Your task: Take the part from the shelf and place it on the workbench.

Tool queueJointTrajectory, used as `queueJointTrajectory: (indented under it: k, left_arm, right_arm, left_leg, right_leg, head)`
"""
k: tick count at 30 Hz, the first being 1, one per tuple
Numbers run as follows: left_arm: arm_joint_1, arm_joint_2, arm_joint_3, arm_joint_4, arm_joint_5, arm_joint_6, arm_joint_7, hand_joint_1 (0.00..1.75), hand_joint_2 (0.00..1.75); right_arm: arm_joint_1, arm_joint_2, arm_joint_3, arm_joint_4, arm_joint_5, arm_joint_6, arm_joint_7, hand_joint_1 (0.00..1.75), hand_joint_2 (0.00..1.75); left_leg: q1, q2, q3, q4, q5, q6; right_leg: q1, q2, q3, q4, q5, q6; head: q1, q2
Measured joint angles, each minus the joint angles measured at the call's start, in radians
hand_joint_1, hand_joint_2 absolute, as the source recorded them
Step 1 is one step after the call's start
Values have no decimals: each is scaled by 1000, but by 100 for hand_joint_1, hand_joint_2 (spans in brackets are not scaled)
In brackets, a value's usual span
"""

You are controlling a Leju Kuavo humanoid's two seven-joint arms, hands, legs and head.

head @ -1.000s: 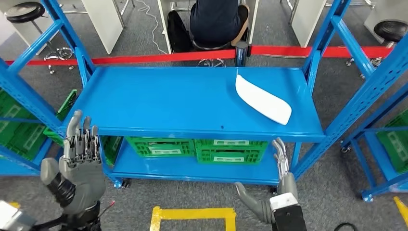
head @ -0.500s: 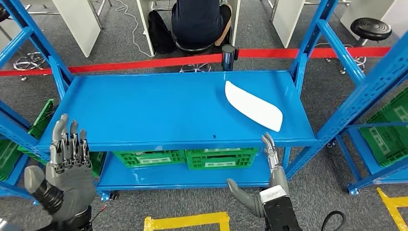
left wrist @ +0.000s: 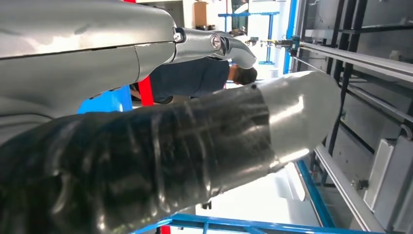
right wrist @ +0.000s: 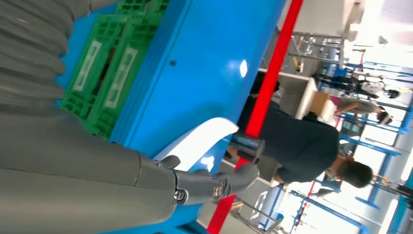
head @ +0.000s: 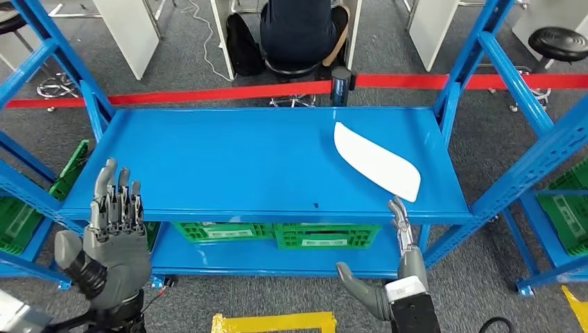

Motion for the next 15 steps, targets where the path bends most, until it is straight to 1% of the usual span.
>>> queueJointTrajectory:
  k: [1, 2, 4, 5, 6, 7, 8, 9, 10, 11, 12, 13, 15]
  left_arm:
    - [0, 0, 0, 0, 0, 0, 0, 0, 0]
    - [-1, 0, 0, 0, 0, 0, -1, 0, 0]
    - [-1, 0, 0, 0, 0, 0, -1, 0, 0]
    - [0, 0, 0, 0, 0, 0, -1, 0, 0]
    - [0, 0, 0, 0, 0, 0, -1, 0, 0]
    - [0, 0, 0, 1, 0, 0, -1, 0, 0]
    - [0, 0, 0, 1, 0, 0, -1, 0, 0]
    - [0, 0, 0, 0, 0, 0, -1, 0, 0]
    - [0, 0, 0, 0, 0, 0, -1, 0, 0]
    - [-1, 0, 0, -1, 0, 0, -1, 0, 0]
    - [-2, 0, 0, -2, 0, 0, -1, 0, 0]
    - [-3, 0, 0, -3, 0, 0, -1, 0, 0]
    - [-3, 0, 0, -3, 0, 0, -1, 0, 0]
  right_arm:
    - [0, 0, 0, 0, 0, 0, 0, 0, 175]
    - [-1, 0, 0, -1, 0, 0, 0, 0, 175]
    - [0, 0, 0, -2, 1, 0, -1, 0, 175]
    - [0, 0, 0, -2, 1, 0, -1, 0, 175]
    - [0, -1, 0, -2, 1, 0, -1, 0, 175]
    - [0, -1, 0, -2, 1, 0, -1, 0, 175]
    - [0, -1, 0, -2, 1, 0, -1, 0, 175]
    - [0, 0, 0, -2, 2, 0, -1, 0, 175]
    - [0, -1, 0, -2, 2, 0, -1, 0, 175]
    - [0, -1, 0, -3, 3, 0, -1, 0, 175]
    - [-1, 0, 0, -3, 4, 0, -1, 0, 175]
    - [-1, 0, 0, -4, 4, 0, -1, 0, 175]
    - [-1, 0, 0, -4, 5, 0, 0, 0, 175]
  left_leg:
    - [2, 2, -12, 25, -16, -9]
    - [8, 6, -34, 70, -42, -22]
    - [27, 16, -105, 218, -104, -49]
    - [37, 20, -140, 287, -125, -56]
    - [43, 23, -164, 328, -131, -59]
    - [45, 25, -169, 328, -117, -56]
    - [43, 26, -153, 287, -86, -48]
    - [37, 25, -121, 217, -45, -32]
    - [27, 25, -83, 137, -9, -14]
    - [15, 26, -51, 68, 16, 2]
    - [6, 26, -29, 23, 27, 14]
    - [-1, 25, -15, 1, 26, 21]
    - [-1, 25, -1, -17, 22, 27]
  right_leg:
    - [-3, -1, 1, 1, -1, -2]
    - [-7, -1, 2, 1, -1, -3]
    - [-9, -3, 2, 1, -3, -4]
    - [-9, -4, 3, 2, -5, -4]
    - [-8, -4, 4, 2, -6, -4]
    - [-7, -5, 6, 2, -8, -4]
    - [-4, -5, 10, 1, -10, -4]
    - [-2, -5, 15, -3, -11, -5]
    - [2, -4, 21, -7, -11, -5]
    - [4, -4, 26, -12, -12, -5]
    - [4, -4, 28, -16, -12, -4]
    - [5, -4, 28, -19, -12, -2]
    - [6, -5, 27, -22, -12, 1]
  head:
    - [-2, 0]
    - [-7, 0]
    - [-21, 0]
    - [-27, 0]
    - [-31, 0]
    - [-36, 0]
    - [-43, 0]
    - [-48, 0]
    - [-50, 0]
    - [-50, 0]
    - [-50, 0]
    - [-49, 0]
    - [-52, 0]
